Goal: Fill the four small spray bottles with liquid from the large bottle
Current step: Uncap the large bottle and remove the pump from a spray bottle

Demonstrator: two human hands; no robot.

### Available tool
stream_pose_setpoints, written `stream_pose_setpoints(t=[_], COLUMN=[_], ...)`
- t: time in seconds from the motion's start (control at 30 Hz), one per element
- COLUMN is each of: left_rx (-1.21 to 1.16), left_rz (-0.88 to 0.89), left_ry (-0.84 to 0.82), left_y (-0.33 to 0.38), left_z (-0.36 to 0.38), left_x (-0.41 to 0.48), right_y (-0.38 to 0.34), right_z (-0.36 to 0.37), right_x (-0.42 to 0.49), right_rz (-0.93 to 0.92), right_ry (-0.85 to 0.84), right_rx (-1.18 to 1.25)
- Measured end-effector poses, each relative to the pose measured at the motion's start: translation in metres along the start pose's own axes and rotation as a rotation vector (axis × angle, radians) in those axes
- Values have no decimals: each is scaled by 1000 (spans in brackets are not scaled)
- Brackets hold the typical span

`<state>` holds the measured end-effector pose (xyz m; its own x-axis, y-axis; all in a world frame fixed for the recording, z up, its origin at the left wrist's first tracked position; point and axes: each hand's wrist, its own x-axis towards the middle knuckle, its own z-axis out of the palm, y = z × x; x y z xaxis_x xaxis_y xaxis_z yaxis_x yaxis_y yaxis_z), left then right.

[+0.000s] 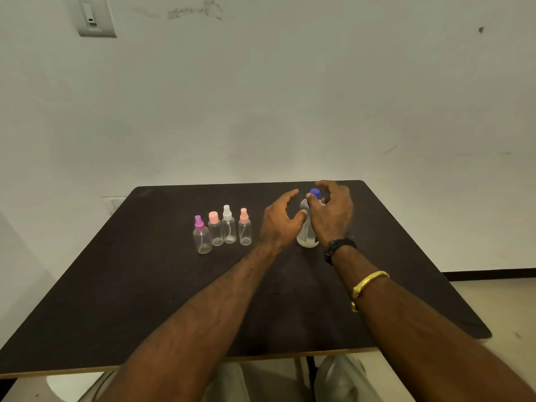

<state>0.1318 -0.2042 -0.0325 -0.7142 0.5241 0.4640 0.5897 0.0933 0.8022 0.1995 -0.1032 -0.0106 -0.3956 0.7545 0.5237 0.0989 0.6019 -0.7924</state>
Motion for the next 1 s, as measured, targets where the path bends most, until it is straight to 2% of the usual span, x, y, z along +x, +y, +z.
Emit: stream_pose_setpoints(t=[0.27,0.7,1.0], left_rx=[-34,-69,-75], left_rz=[-15,13,-35], left_ry=[-68,-31,51], left_y=[8,19,9], left_z=[21,22,25], left_x=[1,3,-23], right_y=[21,17,30], right_z=[4,1,-14], right_x=[6,12,-6], right_rz=[74,3,91], right_ry=[-113,-17,-23], right_rx=[25,73,-7])
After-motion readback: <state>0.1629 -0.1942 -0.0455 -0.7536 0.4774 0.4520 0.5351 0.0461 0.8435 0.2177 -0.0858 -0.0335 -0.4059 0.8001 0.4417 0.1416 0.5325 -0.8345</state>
